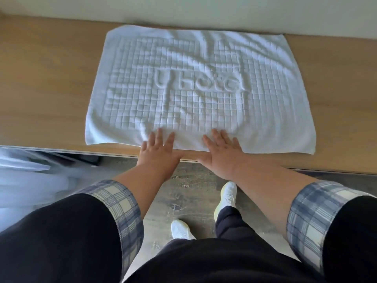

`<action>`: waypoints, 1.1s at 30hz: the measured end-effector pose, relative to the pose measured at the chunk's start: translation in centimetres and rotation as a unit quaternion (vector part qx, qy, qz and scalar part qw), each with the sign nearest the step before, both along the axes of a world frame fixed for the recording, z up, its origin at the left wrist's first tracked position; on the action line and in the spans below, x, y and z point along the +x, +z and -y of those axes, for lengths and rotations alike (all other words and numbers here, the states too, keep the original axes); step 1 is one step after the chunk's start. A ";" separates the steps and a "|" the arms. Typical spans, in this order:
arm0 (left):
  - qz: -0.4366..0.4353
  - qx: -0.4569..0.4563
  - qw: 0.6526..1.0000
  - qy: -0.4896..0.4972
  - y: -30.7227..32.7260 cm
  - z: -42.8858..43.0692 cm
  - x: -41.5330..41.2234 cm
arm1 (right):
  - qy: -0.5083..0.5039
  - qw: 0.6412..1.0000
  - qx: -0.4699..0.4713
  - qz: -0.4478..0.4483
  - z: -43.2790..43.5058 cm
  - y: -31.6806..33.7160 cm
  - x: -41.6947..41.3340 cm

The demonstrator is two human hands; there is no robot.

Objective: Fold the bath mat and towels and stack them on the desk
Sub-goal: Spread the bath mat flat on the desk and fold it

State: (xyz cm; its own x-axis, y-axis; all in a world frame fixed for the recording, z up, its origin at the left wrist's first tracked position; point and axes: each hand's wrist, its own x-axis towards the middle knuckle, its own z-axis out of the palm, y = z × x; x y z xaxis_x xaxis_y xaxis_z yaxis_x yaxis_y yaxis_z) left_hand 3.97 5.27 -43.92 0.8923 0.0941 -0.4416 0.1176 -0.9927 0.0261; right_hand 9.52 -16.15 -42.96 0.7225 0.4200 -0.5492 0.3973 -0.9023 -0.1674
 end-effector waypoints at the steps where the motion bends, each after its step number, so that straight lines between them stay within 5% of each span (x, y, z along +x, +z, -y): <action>1: 0.001 0.005 1.000 -0.009 0.0 -1.2 -0.7 | 0.005 1.000 -0.016 0.000 -0.1 -0.2 -0.4; 6: 0.048 0.000 0.999 0.020 0.1 -3.6 -1.8 | 0.008 1.000 0.006 0.025 -0.3 0.3 -0.9; 12: -0.026 0.024 0.983 0.181 0.1 -6.9 -1.4 | 0.024 0.999 -0.023 0.011 -2.5 0.1 -1.7; 19: -0.054 0.056 0.967 0.241 0.9 -8.8 -1.6 | 0.022 0.999 0.008 0.024 -4.0 -0.1 -2.3; 25: -0.023 -0.028 0.999 0.018 1.5 -3.6 -0.9 | -0.073 0.997 -0.006 -0.016 -1.1 2.1 -2.0; 33: -0.014 -0.094 0.980 -0.176 1.5 5.2 3.2 | -0.092 0.995 0.001 -0.042 6.2 3.4 -2.1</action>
State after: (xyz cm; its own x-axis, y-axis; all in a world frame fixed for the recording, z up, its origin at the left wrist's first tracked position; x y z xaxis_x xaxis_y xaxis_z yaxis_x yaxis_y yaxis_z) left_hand 7.18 0.09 -42.42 0.8424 -0.3028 -0.4457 -0.2277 -0.9497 0.2149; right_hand 7.39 -22.30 -39.56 0.7390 0.2860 -0.6100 0.2109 -0.9581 -0.1938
